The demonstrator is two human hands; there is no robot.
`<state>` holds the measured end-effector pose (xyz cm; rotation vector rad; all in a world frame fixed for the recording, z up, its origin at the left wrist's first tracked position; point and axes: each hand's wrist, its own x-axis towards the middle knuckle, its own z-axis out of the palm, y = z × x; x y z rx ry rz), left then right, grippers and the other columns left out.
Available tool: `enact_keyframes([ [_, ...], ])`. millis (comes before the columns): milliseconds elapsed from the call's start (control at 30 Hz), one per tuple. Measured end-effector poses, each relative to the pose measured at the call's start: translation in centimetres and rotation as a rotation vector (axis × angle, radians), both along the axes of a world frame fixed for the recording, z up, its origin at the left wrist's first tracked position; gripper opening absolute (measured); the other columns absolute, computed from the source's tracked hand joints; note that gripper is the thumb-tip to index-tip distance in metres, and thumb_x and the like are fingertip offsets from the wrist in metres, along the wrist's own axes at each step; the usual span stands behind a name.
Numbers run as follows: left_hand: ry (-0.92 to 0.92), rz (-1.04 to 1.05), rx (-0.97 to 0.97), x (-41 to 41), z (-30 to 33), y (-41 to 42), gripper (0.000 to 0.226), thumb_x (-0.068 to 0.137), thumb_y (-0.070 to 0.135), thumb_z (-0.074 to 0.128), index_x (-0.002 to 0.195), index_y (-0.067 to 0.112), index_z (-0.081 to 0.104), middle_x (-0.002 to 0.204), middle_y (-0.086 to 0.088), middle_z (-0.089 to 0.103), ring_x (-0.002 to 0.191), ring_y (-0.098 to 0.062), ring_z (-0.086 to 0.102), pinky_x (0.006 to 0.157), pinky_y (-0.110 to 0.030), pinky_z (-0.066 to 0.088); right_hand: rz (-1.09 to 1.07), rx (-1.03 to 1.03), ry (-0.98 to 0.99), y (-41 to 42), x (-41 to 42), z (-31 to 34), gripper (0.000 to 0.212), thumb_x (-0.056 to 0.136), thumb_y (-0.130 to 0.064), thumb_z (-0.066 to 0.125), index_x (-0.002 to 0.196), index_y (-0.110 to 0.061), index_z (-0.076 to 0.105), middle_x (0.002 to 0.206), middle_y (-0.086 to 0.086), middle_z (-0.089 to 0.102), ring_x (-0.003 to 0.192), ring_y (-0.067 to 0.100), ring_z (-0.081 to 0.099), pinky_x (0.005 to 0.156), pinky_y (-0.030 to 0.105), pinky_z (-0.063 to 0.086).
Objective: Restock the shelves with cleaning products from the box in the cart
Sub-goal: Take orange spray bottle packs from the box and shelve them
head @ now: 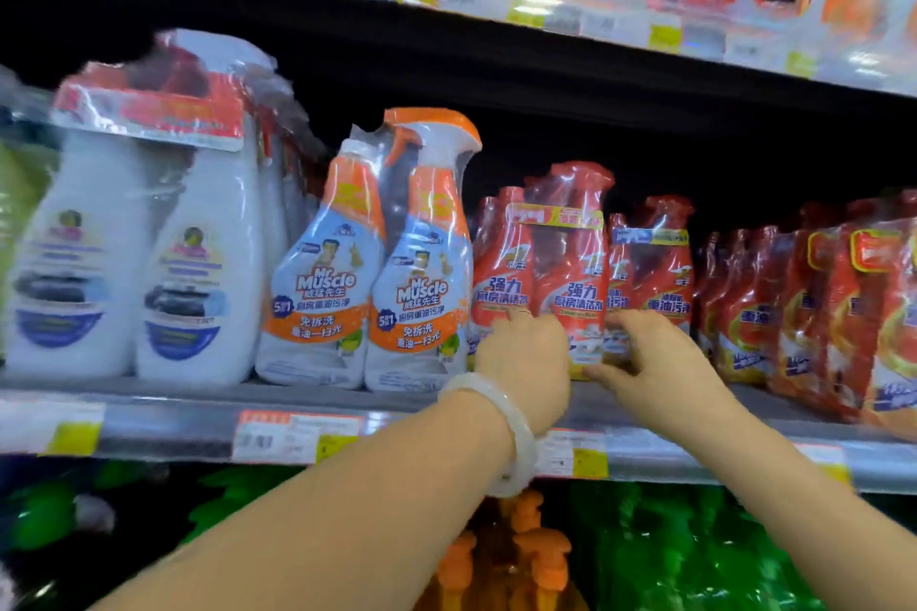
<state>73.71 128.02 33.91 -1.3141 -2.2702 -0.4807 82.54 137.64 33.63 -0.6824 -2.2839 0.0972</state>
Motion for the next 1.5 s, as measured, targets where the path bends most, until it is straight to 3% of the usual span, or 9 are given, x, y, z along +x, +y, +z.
enact_keyframes([
  [67,0.075,-0.031,-0.02,0.5,-0.6,-4.0,0.036,0.088,0.003,0.052,0.124,0.005,0.047,0.125,-0.016,0.05,0.117,-0.034,0.051,0.088,-0.041,0.046,0.015,0.084,-0.025,-4.2,0.4,-1.0,0.053,0.085,-0.027,0.067,0.132,-0.012,0.047,0.133,0.006,0.047,0.124,0.025,0.046,0.099,0.035,0.04],
  [167,0.166,-0.012,-0.067,-1.0,-2.6,-11.2,0.035,0.089,0.006,0.053,0.123,0.009,0.046,0.126,-0.013,0.05,0.118,-0.032,0.049,0.089,-0.042,0.045,0.003,0.168,-0.226,-10.6,-1.0,-2.3,0.057,0.086,-0.03,0.064,0.136,-0.017,0.039,0.137,0.005,0.041,0.129,0.025,0.04,0.101,0.036,0.04],
  [333,0.118,0.272,-0.214,-7.0,-8.8,-27.5,0.04,0.088,0.021,0.06,0.123,0.01,0.044,0.126,-0.011,0.047,0.118,-0.031,0.047,0.089,-0.04,0.045,0.174,0.204,-0.409,-24.2,-7.5,-5.1,0.061,0.084,-0.036,0.066,0.133,-0.012,0.038,0.134,0.013,0.044,0.127,0.031,0.043,0.102,0.039,0.041],
  [633,-0.188,0.899,-0.5,-12.3,-20.0,-62.8,0.038,0.088,0.018,0.052,0.125,0.008,0.046,0.128,-0.013,0.047,0.12,-0.033,0.045,0.09,-0.043,0.045,0.736,0.305,-0.703,-55.8,-20.6,-18.8,0.039,0.088,-0.022,0.057,0.123,-0.008,0.046,0.128,0.016,0.05,0.118,0.033,0.052,0.085,0.038,0.045],
  [800,-0.483,1.157,-0.55,-10.5,-25.7,-77.5,0.045,0.09,0.024,0.057,0.13,0.009,0.041,0.132,-0.012,0.043,0.124,-0.032,0.042,0.094,-0.043,0.044,0.988,0.363,-0.887,-70.3,-23.7,-26.3,0.048,0.089,-0.025,0.058,0.131,-0.009,0.041,0.132,0.014,0.046,0.123,0.033,0.047,0.094,0.04,0.044],
  [933,-0.595,1.287,-0.566,-10.4,-28.6,-85.8,0.04,0.092,0.025,0.054,0.127,0.008,0.043,0.129,-0.013,0.044,0.122,-0.033,0.043,0.094,-0.043,0.043,1.162,0.437,-0.909,-78.3,-26.1,-29.8,0.059,0.086,-0.024,0.062,0.136,-0.005,0.037,0.135,0.019,0.047,0.124,0.033,0.049,0.094,0.038,0.045],
  [1067,-0.659,1.39,-0.548,-13.3,-30.6,-92.3,0.042,0.086,0.022,0.06,0.124,0.008,0.046,0.128,-0.015,0.046,0.12,-0.035,0.045,0.098,-0.046,0.044,1.278,0.475,-0.922,-85.2,-30.9,-31.4,0.052,0.086,-0.028,0.063,0.127,-0.005,0.042,0.129,0.016,0.049,0.121,0.032,0.051,0.091,0.04,0.046],
  [1300,-0.685,1.481,-0.531,-25.1,-30.2,-100.6,0.042,0.088,0.023,0.059,0.126,0.012,0.049,0.125,-0.012,0.051,0.117,-0.032,0.049,0.096,-0.041,0.046,1.341,0.486,-0.967,-95.4,-44.7,-31.0,0.042,0.088,-0.021,0.061,0.124,-0.007,0.044,0.128,0.015,0.045,0.122,0.035,0.045,0.089,0.042,0.042],
  [1500,-0.69,1.505,-0.462,-34.4,-29.4,-106.2,0.041,0.091,0.026,0.057,0.13,0.014,0.047,0.127,-0.009,0.054,0.115,-0.026,0.051,0.093,-0.035,0.047,1.33,0.473,-0.991,-101.3,-56.4,-30.2,0.051,0.086,-0.032,0.064,0.125,-0.007,0.044,0.13,0.014,0.047,0.121,0.034,0.049,0.089,0.04,0.044],
])
